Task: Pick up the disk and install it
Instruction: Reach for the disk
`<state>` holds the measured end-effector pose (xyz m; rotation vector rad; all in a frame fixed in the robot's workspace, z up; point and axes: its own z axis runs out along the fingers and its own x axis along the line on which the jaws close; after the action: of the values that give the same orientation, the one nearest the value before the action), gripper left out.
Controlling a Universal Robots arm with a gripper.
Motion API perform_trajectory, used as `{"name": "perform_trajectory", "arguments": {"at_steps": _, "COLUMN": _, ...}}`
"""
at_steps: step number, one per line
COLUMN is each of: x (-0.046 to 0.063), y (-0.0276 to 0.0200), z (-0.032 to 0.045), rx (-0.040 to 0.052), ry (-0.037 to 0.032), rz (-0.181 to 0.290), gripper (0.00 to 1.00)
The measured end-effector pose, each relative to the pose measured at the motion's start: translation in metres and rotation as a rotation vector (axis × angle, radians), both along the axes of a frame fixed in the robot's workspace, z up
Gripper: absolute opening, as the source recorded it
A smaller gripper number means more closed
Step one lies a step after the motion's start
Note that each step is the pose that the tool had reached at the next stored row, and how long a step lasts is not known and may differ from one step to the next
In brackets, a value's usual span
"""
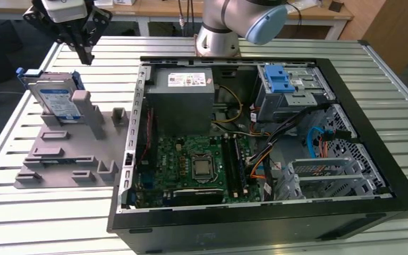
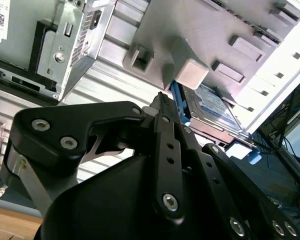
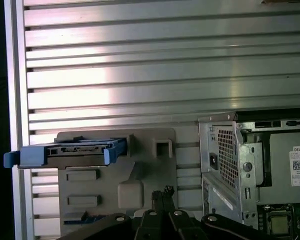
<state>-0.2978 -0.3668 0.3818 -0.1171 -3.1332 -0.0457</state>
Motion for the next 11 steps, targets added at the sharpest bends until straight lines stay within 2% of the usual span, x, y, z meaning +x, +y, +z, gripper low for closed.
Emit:
{"name": "perform_trajectory", "arguments": {"at_steps": 6, "x": -0.018, "y": 0.0005, "z": -0.0002, "rx": 0.0003, "ry": -0.0039, "rz": 0.000, "gripper": 0.11}}
{"name": "perform_trajectory", "arguments": {"at_steps": 11, "x": -0.028, "y": 0.0006, "z": -0.0007, "rx": 0.0011, "ry": -0.0052, "rz": 0.000, "gripper": 0.11}}
